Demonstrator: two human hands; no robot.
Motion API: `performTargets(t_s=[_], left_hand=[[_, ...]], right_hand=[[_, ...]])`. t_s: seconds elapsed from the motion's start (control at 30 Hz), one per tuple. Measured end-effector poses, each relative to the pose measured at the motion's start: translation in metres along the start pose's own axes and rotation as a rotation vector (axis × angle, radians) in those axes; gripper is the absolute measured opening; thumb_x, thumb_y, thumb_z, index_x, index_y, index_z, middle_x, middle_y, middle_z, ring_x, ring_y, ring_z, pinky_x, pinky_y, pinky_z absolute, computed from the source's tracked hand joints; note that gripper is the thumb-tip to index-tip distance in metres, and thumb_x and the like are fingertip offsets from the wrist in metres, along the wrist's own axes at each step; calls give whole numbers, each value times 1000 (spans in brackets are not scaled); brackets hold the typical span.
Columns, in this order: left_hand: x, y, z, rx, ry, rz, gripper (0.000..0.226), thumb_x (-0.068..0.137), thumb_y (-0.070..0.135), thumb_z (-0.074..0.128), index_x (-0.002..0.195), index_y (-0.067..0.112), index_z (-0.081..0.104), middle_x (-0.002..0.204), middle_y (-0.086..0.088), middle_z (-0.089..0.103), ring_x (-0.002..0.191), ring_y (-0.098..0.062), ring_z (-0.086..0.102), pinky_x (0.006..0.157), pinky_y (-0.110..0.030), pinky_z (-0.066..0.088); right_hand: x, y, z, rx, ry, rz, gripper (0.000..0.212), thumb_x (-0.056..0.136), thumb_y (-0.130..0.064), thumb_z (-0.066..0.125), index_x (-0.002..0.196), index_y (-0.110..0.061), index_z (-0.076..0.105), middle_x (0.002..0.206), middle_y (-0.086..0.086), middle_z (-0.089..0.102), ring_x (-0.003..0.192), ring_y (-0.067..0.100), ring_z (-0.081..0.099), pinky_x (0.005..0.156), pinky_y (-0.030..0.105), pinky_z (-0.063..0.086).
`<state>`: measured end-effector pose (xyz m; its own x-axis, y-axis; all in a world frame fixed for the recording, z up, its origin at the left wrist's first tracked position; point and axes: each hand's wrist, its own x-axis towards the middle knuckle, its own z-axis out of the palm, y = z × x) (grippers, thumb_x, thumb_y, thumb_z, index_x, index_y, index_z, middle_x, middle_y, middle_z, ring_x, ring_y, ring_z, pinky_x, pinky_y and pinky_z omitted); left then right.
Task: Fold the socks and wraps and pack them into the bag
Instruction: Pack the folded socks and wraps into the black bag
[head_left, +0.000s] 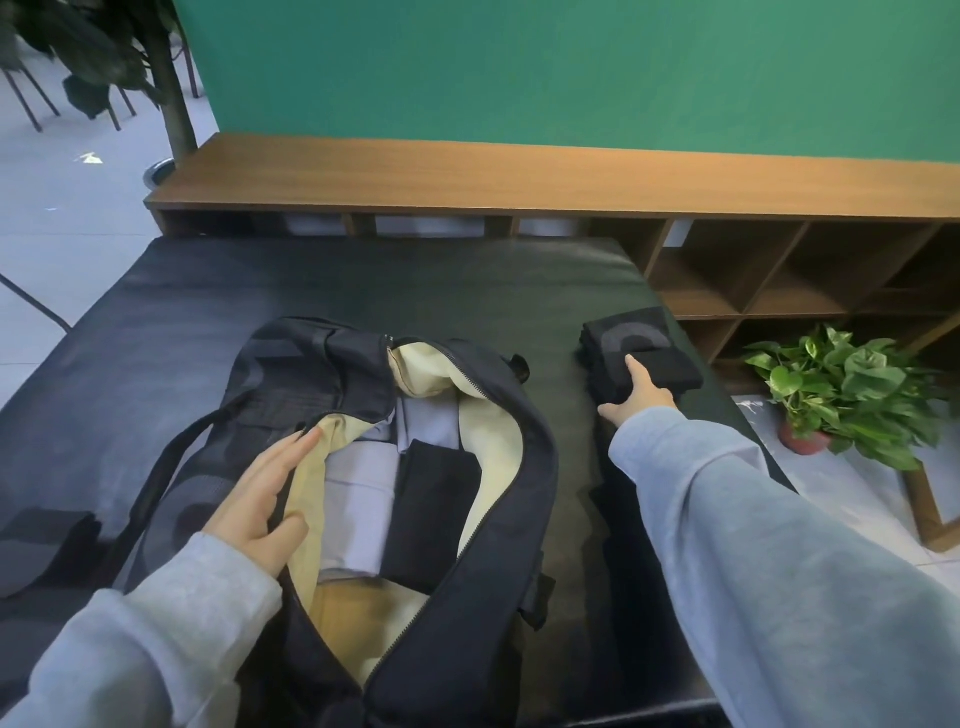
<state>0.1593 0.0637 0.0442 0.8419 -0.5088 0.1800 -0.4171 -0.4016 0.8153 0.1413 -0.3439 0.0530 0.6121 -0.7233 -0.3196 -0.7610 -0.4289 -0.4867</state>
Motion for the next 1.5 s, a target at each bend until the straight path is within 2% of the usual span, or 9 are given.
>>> performTargets(t_s=[0.23,0.47,0.67,0.77,0.87,0.93,1.1,1.2,1.5], left_hand=[[-1,5,0,26,14,-39,78,65,21,42,120,74,27,138,22,32,130,16,23,101,0,18],[-1,8,0,35,25,-36,85,64,11,42,118,75,27,136,27,32,127,20,23,100,2,19],[-2,10,-1,21,2,-8,73,58,37,36,120,75,27,129,49,29,127,21,22,102,0,18],[-1,13,-1,20,7,-11,73,60,35,40,122,72,29,136,31,30,128,18,22,104,-4,18],[-1,9,1,63,20,-21,76,73,-5,54,129,43,34,142,7,31,136,-7,23,109,-21,19],[-1,9,1,82,24,-27,80,73,-23,50,129,31,34,141,4,30,136,-10,23,104,-14,17],[0,16,-1,117,44,-57,79,73,-23,50,137,20,32,139,7,28,132,-7,22,106,-22,18],[-1,22,0,133,44,-47,79,71,-23,49,134,23,31,139,4,29,131,-8,23,106,-21,19],[-4,45,-4,178,86,-100,74,74,-23,44,139,12,37,147,-7,30,138,-19,24,105,-19,18]], right_hand=[[6,-10,0,-123,-33,50,81,83,-34,69,146,-39,18,138,16,26,111,38,49,93,43,40],[0,-7,7,-117,3,59,71,80,-38,70,139,-33,31,133,14,29,98,39,54,82,40,45],[-32,8,10,-97,8,34,64,82,-36,67,137,-31,34,132,12,30,96,36,54,76,36,43],[-57,16,12,-99,3,-20,58,84,-38,64,135,-30,38,131,10,32,96,33,54,82,35,44],[-89,22,16,-116,-20,-70,50,84,-45,61,129,-31,44,128,9,35,105,29,50,88,36,45],[-110,27,19,-105,-24,-103,43,84,-50,60,123,-32,51,125,8,37,110,28,47,89,34,43],[-137,36,22,-5,-76,-128,30,92,-48,49,93,-23,66,109,3,38,86,26,53,75,28,41],[-137,36,25,12,-34,-166,24,95,-29,49,75,-35,61,109,7,54,83,28,59,74,28,46],[-152,19,9,23,-79,-174,53,88,-12,43,124,-50,51,125,0,55,116,26,44,98,31,41]])
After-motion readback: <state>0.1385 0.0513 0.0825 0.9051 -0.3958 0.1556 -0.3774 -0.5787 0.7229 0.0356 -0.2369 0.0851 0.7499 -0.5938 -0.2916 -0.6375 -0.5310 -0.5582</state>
